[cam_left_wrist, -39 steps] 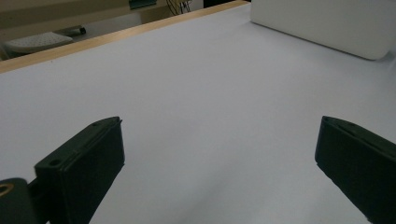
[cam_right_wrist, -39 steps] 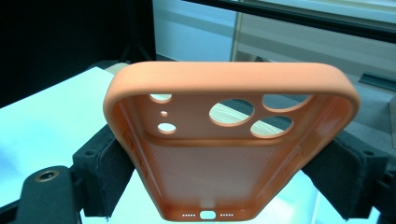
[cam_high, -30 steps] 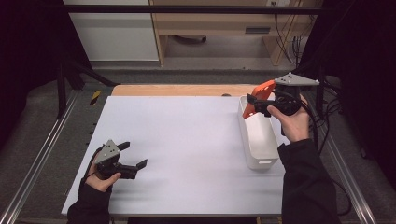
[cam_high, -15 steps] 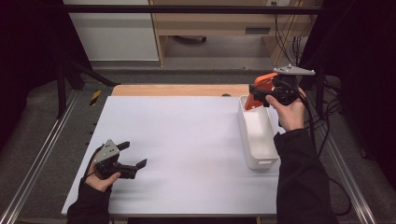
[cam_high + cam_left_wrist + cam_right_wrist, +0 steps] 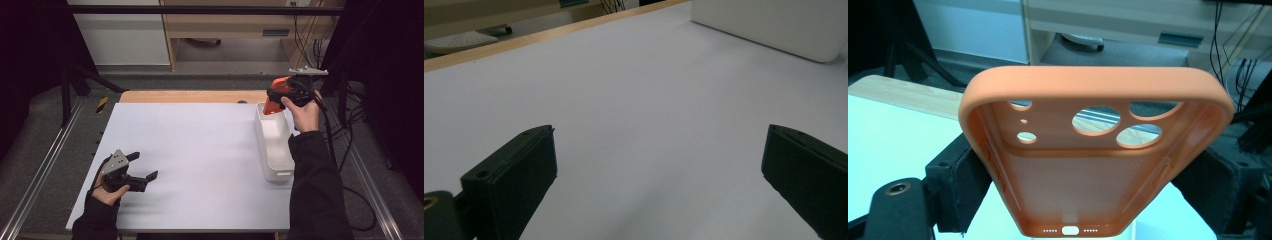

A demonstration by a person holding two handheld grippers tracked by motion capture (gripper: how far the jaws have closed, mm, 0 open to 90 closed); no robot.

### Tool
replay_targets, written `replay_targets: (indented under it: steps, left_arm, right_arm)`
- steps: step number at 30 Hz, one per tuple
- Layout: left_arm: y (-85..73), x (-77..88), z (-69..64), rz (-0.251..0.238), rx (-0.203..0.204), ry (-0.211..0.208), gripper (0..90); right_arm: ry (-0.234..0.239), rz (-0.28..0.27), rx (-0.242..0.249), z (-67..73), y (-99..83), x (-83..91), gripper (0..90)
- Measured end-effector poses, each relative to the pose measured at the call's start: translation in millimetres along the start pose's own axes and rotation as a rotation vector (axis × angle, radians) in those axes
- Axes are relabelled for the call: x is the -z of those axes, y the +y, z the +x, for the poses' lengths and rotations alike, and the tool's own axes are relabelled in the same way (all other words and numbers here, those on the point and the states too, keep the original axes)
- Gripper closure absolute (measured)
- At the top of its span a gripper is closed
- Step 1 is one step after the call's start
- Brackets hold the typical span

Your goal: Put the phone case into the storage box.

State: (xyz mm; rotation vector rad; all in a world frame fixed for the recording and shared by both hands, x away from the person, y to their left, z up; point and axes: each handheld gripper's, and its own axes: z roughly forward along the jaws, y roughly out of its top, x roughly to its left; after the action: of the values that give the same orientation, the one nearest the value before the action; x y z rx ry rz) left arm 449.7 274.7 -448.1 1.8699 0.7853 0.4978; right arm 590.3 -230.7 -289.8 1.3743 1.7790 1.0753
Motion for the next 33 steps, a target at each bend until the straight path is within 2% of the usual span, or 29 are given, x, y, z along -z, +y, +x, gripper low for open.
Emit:
replay_targets:
  steps: [8,17,33]
  left_arm:
    - [-0.6,-0.8,0.2,0.002,-0.001,0.0,0.7]
    - [-1.1,-1.7,0.3,0.008,-0.004,-0.001,0.7]
    - [-2.9,-3.6,1.4,0.019,-0.002,-0.004,0.4]
  right_arm:
    - [-0.029,0.03,-0.027,-2.1,-1.1,-16.8,15.5]
    - [-0.056,0.068,-0.031,-2.3,-5.4,-34.5,15.5]
    - [-0.104,0.092,-0.043,-1.0,-12.3,-63.6,15.5]
